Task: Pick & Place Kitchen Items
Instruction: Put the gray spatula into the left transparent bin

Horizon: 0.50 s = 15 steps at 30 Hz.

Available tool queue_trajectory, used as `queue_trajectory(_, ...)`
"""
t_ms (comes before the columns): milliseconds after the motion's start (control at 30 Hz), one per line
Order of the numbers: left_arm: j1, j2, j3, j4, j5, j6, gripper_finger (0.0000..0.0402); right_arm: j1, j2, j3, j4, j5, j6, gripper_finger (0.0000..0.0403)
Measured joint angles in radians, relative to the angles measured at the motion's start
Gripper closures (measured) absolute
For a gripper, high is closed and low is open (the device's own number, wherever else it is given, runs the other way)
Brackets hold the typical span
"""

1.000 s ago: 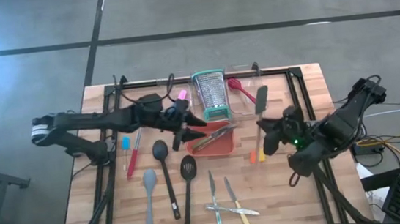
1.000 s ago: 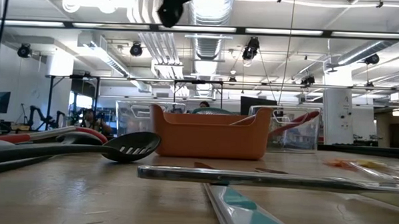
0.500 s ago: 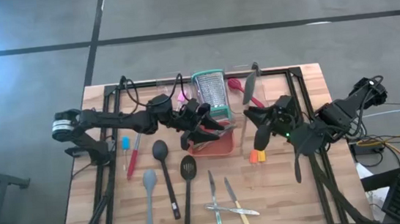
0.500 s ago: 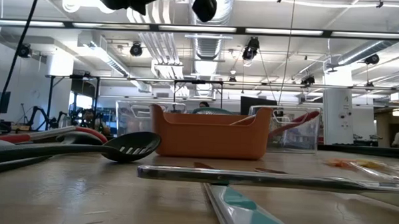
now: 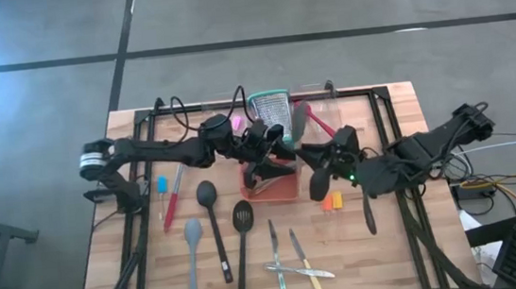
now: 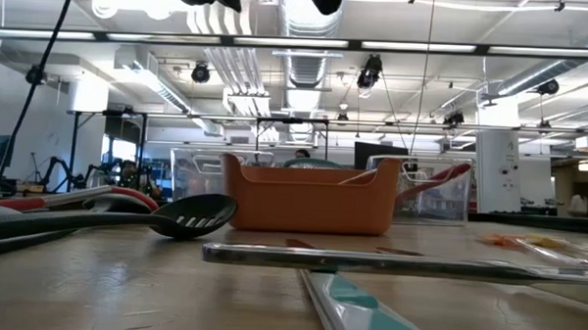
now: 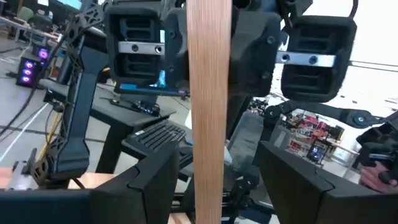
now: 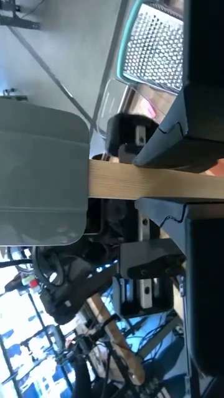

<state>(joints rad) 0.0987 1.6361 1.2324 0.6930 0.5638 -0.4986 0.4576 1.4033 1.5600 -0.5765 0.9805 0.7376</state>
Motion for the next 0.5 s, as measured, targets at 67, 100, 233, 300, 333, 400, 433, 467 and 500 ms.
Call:
queue_trajectory(67, 0.0, 0.01, 0.008, -0.001, 0.008, -0.005, 0.0179, -0.009, 0.007, 0.0, 0.038, -0.02, -0.023, 0.036)
queue_trajectory(100, 0.0, 0.013, 0.01, -0.001, 0.014, -0.008, 0.0179, -0.009, 0.011, 0.0, 0.05, -0.023, -0.037, 0.036)
queue_trajectory(233, 0.0, 0.014, 0.011, 0.0, 0.044, -0.009, 0.0179, -0.018, 0.014, 0.001, 0.057, -0.025, -0.05, 0.036)
queue_trajectory(300, 0.0, 0.012, 0.011, 0.0, 0.055, -0.016, 0.0183, -0.025, 0.014, 0.001, 0.058, -0.038, -0.05, 0.036)
queue_trajectory(333, 0.0, 0.009, 0.011, 0.0, 0.056, -0.017, 0.0188, -0.028, 0.014, 0.001, 0.059, -0.044, -0.05, 0.036)
queue_trajectory(400, 0.0, 0.007, 0.011, 0.001, 0.056, -0.016, 0.0208, -0.036, 0.014, 0.001, 0.059, -0.061, -0.05, 0.036)
queue_trajectory(433, 0.0, 0.007, 0.014, 0.003, 0.057, -0.014, 0.0222, -0.041, 0.014, 0.001, 0.058, -0.068, -0.05, 0.036)
queue_trajectory(467, 0.0, 0.007, 0.015, 0.003, 0.057, -0.011, 0.0239, -0.046, 0.014, 0.0, 0.06, -0.077, -0.05, 0.036)
queue_trajectory(500, 0.0, 0.006, 0.016, 0.0, 0.056, -0.011, 0.0258, -0.05, 0.014, 0.0, 0.061, -0.082, -0.05, 0.036)
